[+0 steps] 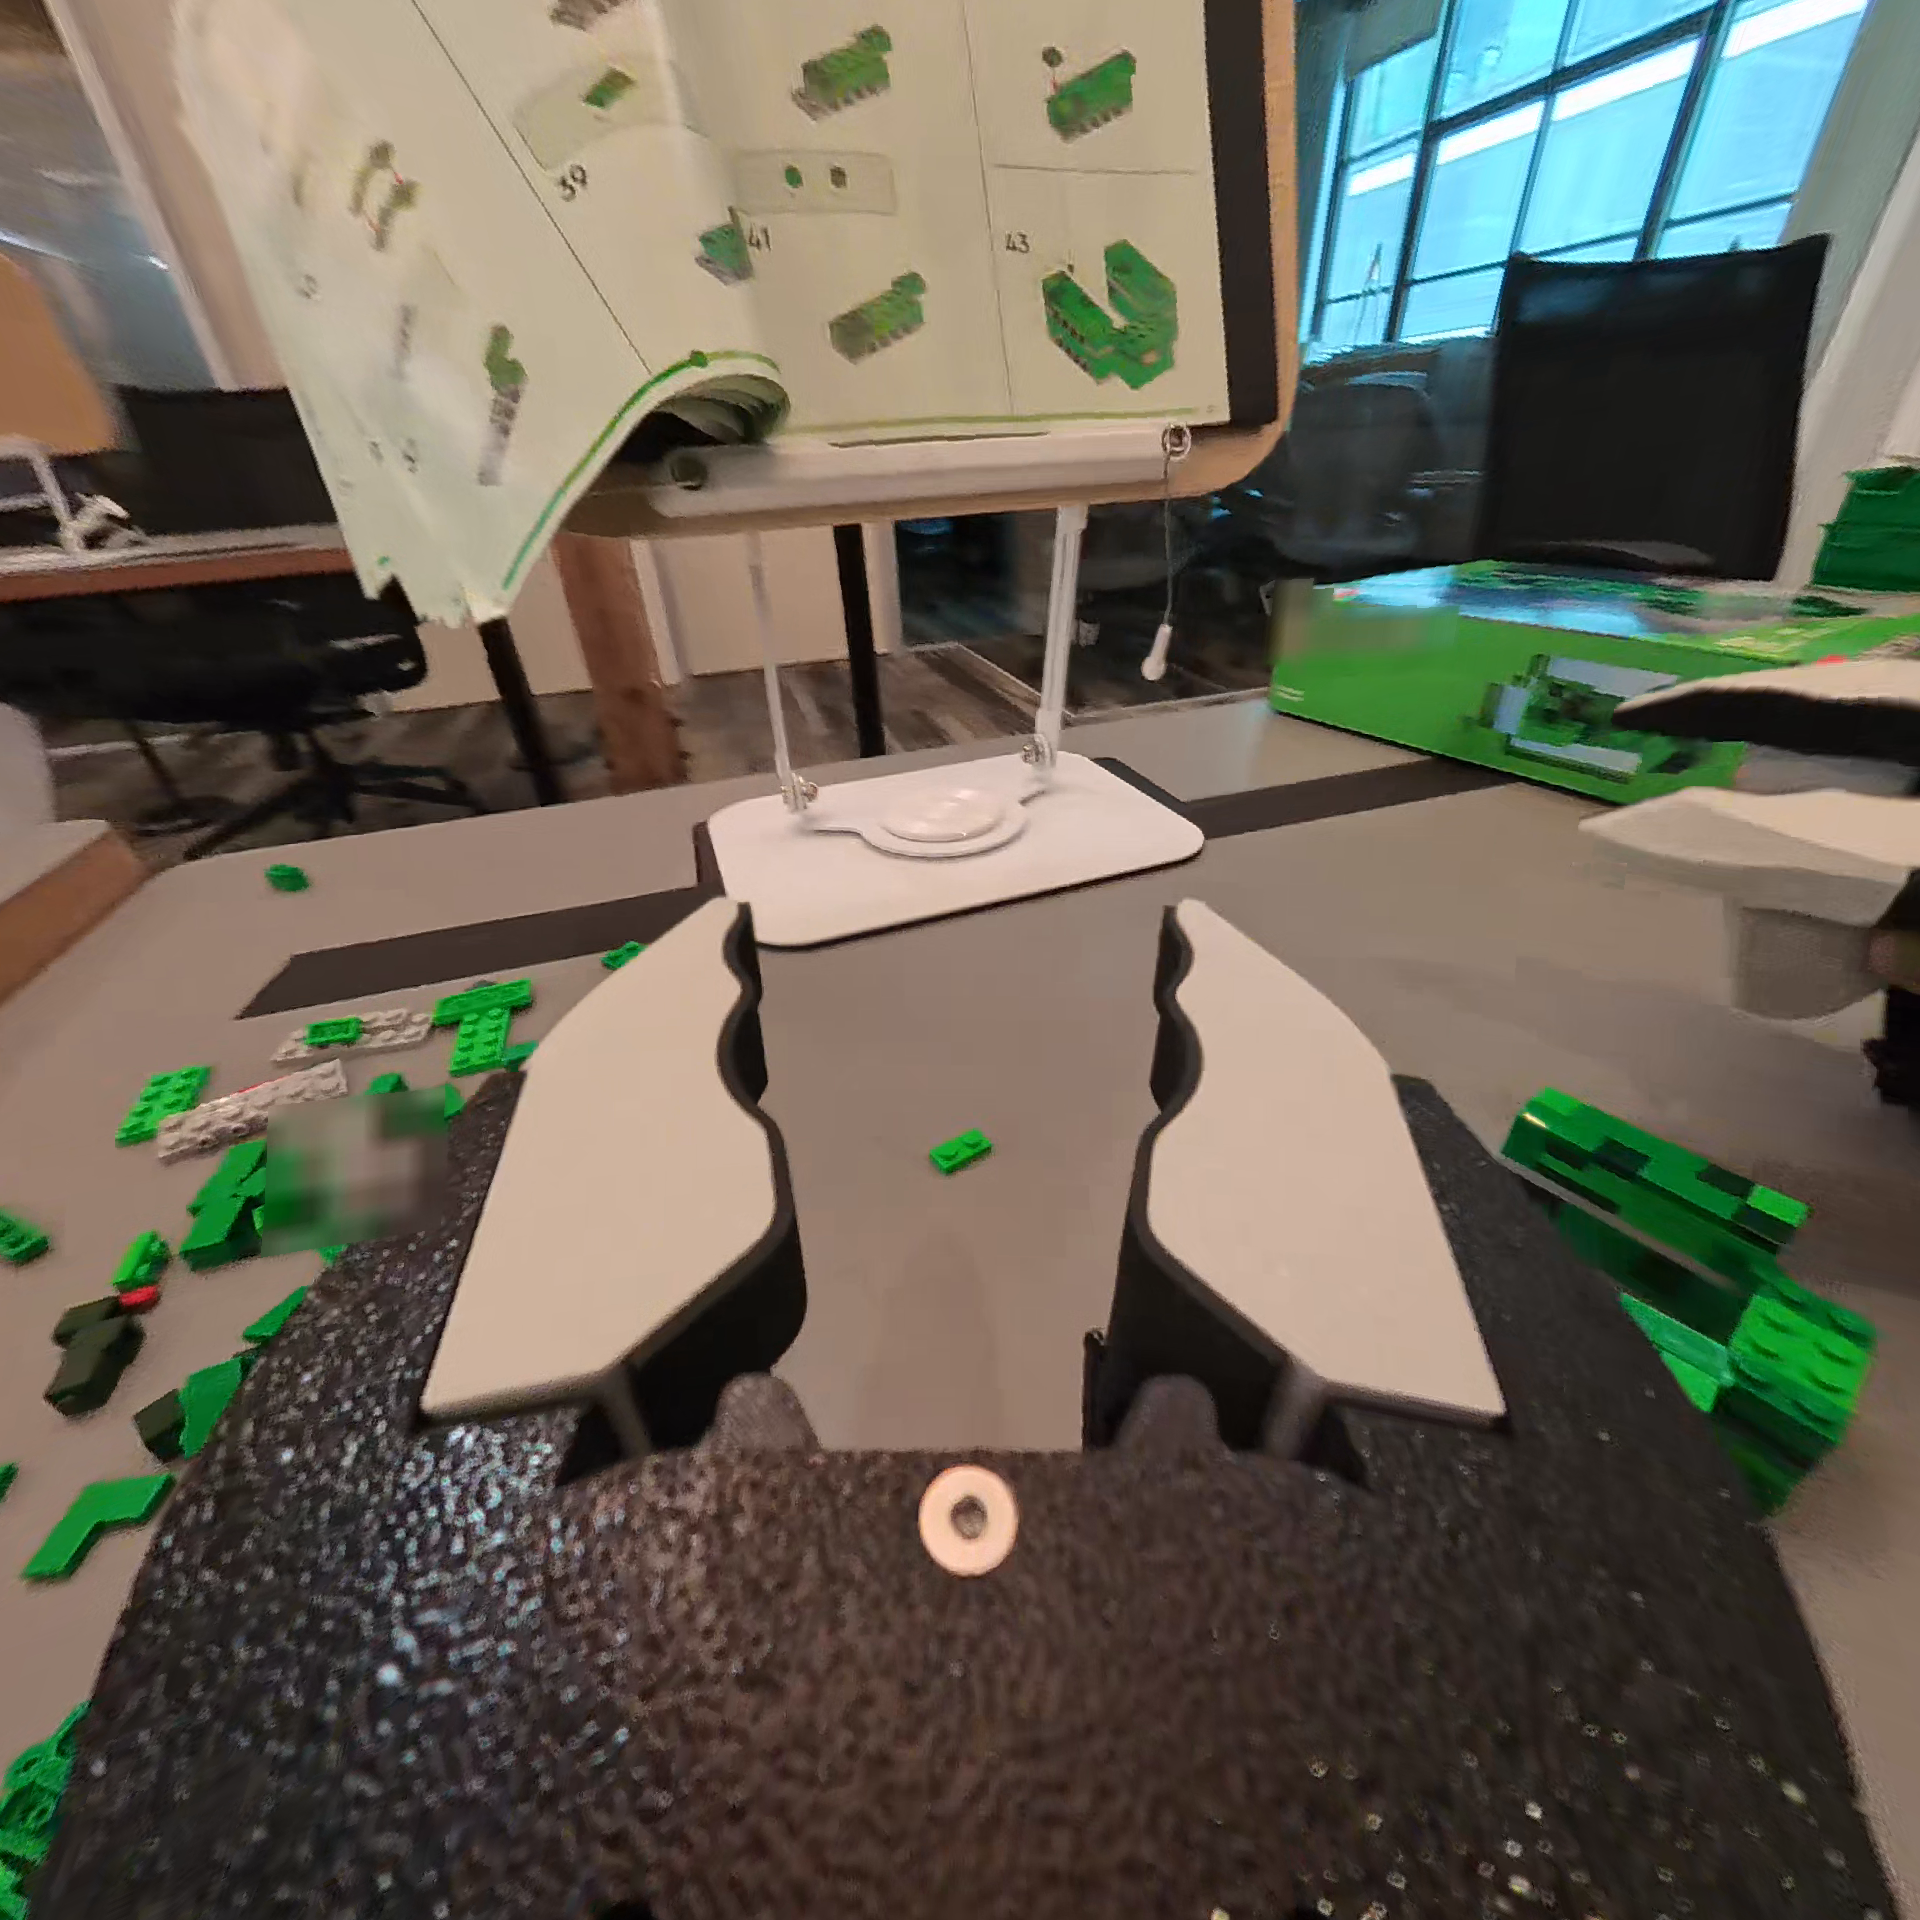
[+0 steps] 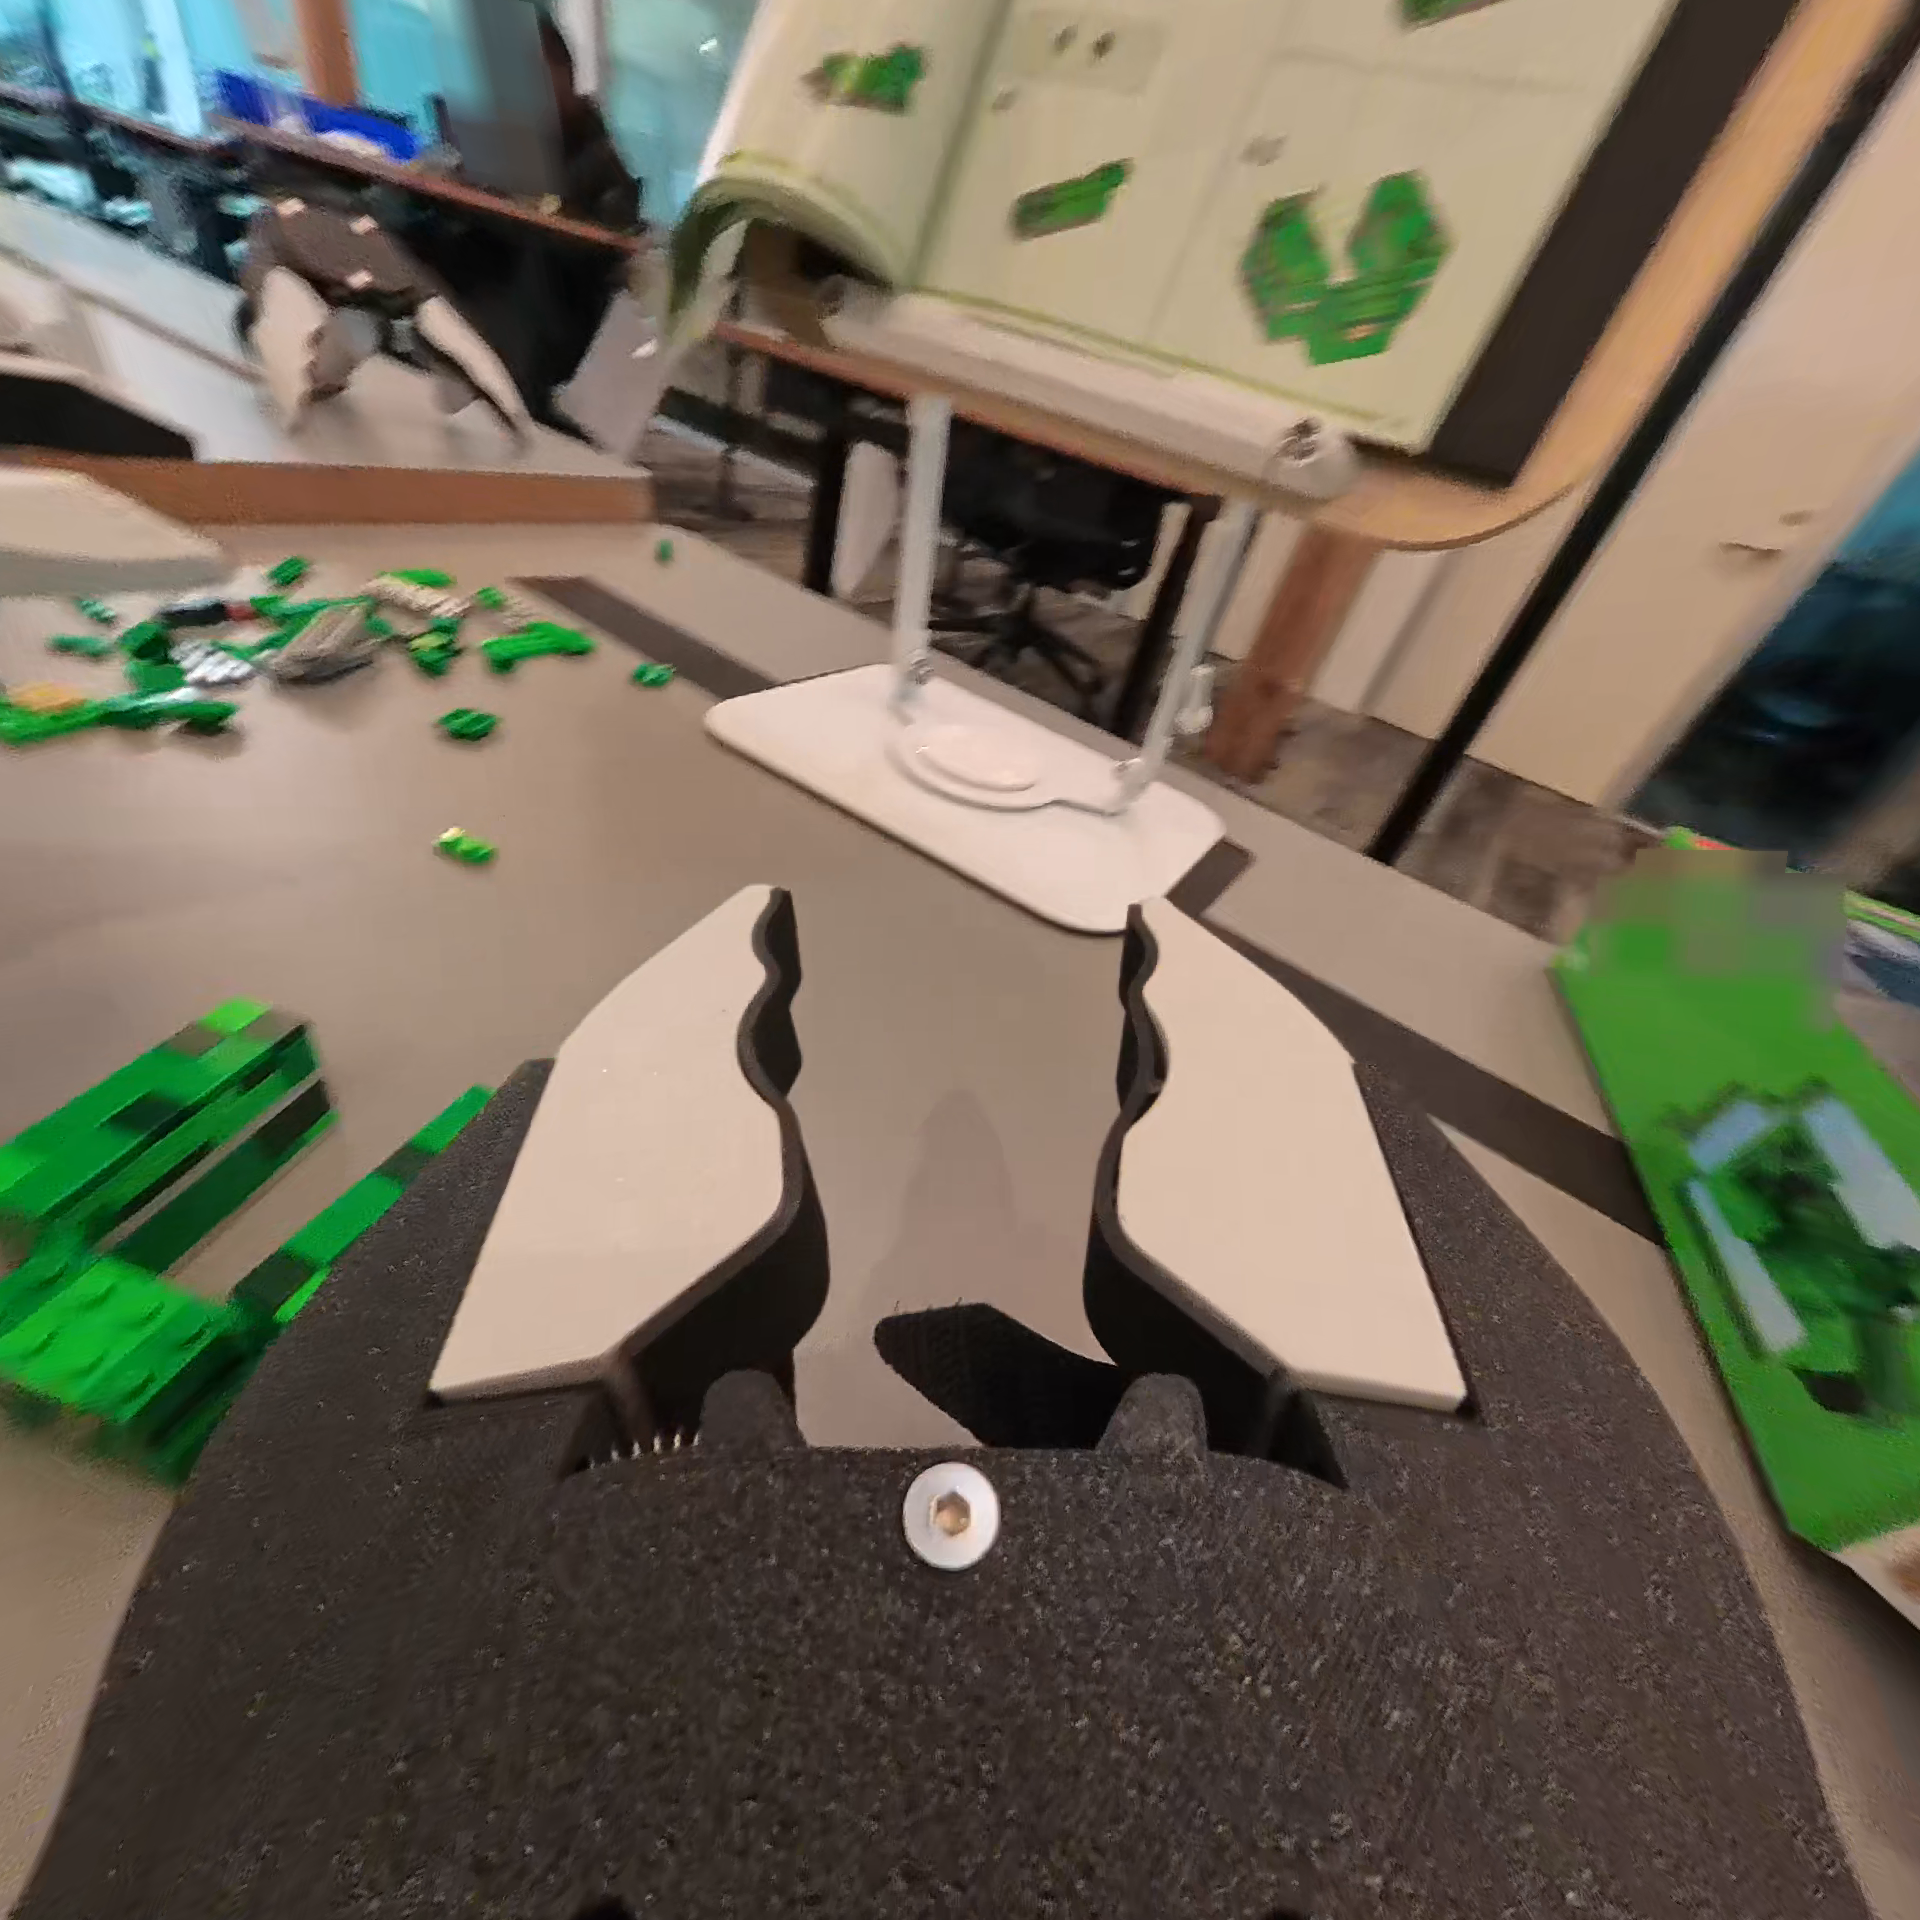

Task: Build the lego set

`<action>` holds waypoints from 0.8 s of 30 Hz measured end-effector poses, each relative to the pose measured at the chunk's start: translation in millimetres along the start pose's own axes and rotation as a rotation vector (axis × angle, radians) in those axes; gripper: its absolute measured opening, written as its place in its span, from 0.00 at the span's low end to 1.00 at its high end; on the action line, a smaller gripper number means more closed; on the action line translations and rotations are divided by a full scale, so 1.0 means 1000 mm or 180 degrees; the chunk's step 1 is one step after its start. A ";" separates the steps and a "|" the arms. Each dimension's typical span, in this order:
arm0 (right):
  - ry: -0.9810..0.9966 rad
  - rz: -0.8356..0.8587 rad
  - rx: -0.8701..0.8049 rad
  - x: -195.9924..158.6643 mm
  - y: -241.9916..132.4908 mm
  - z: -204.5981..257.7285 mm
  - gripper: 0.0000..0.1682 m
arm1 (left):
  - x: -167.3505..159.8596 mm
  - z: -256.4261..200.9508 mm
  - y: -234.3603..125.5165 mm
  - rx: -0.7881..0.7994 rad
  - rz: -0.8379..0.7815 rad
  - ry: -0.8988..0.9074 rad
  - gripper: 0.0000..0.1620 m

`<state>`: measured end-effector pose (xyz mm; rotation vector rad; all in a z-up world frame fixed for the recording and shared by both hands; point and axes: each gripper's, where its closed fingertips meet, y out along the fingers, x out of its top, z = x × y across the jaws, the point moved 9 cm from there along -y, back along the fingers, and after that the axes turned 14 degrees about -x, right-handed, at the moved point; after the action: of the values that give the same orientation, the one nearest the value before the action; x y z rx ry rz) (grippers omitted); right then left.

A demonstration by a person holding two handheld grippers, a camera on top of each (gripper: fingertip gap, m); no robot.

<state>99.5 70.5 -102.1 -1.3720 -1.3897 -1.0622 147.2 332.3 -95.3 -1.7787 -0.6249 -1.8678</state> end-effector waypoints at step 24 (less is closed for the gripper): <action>0.0044 -0.0804 -0.0733 0.011 0.033 -0.011 0.00 | -0.001 -0.018 0.025 -0.0556 -0.0325 0.0523 0.00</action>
<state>133.2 63.5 -89.1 -1.3711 -1.4947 -1.4319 149.4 301.5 -97.3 -1.7030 -0.5134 -2.1710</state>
